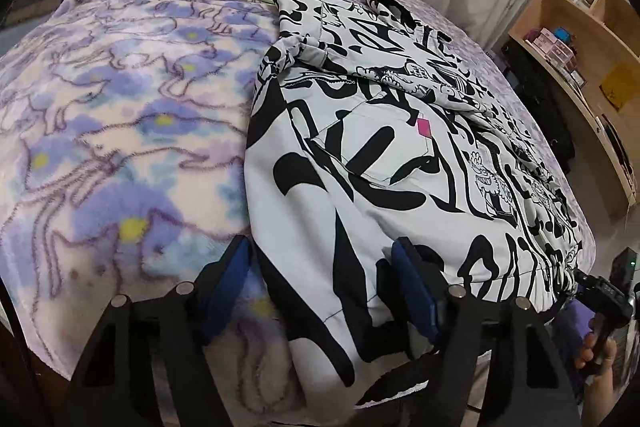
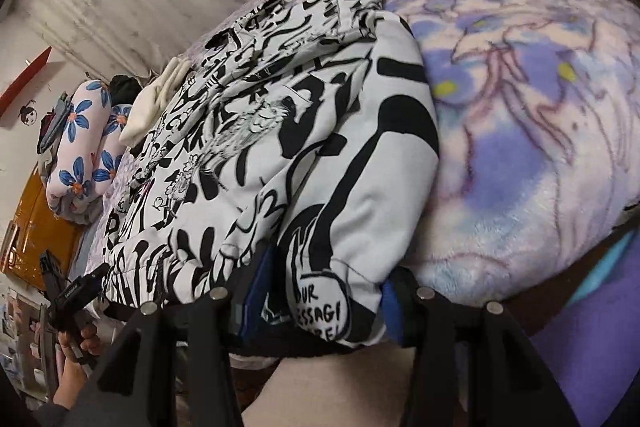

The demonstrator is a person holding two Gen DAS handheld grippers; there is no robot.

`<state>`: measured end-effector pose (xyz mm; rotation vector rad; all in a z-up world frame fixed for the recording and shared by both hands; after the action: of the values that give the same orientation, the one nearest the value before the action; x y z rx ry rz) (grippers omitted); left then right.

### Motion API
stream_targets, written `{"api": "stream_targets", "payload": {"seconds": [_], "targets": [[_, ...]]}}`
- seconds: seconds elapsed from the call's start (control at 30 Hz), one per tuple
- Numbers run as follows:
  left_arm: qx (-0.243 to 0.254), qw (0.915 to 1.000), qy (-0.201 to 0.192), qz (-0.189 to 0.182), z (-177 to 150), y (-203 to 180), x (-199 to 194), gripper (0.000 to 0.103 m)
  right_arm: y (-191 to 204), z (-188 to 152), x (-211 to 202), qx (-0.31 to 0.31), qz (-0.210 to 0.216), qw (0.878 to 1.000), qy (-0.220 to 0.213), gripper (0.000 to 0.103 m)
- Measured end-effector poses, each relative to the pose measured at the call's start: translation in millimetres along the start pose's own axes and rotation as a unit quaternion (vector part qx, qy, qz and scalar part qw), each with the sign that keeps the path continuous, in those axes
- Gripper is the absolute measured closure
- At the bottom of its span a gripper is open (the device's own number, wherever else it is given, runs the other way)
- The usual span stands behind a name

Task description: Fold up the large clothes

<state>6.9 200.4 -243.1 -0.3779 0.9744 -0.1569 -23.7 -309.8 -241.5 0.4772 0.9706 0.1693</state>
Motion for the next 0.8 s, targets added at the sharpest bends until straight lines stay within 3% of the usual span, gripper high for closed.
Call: {"api": "stream_targets", "payload": {"seconds": [0.13,0.2,0.27,0.37,0.43,0.67,0.8], "targets": [[0.005,0.9999,0.008,0.007,0,-5,7,0.032,3,2,7,-0.010,-0.022,1.000,-0.001,0.055],[0.022,0.9994,0.017,0.023,0,-10,13,0.039,7,2,7,-0.027,-0.042,0.999,0.000,0.062],[0.034,0.9984,0.030,0.033,0,-19,17,0.071,12,2,4,-0.047,-0.066,0.997,0.004,0.073],[0.050,0.9956,0.028,0.074,3,-30,13,0.088,22,4,-4,-0.078,-0.091,0.993,0.002,0.083],[0.050,0.9955,0.024,0.077,6,-35,7,0.096,32,8,-13,-0.097,-0.104,0.990,-0.005,0.086],[-0.040,0.9992,-0.005,0.007,27,-35,-45,0.100,71,35,-72,-0.134,-0.108,0.984,-0.051,0.089],[-0.052,0.9983,-0.025,-0.011,37,-36,-79,0.100,91,41,-96,-0.148,-0.089,0.983,-0.062,0.089]]}}
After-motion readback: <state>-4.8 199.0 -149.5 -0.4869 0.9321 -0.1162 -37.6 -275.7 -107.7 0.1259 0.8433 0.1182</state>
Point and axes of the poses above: each gripper's, at about its wrist camera, not at the fingertips, and x roughly the way its jaws point, y to its left, z to its top, the point moved 9 cm from there along x, roughly the way its jaws point, and after that the axes turned 2 degrees about -x, right-handed, at the moved point
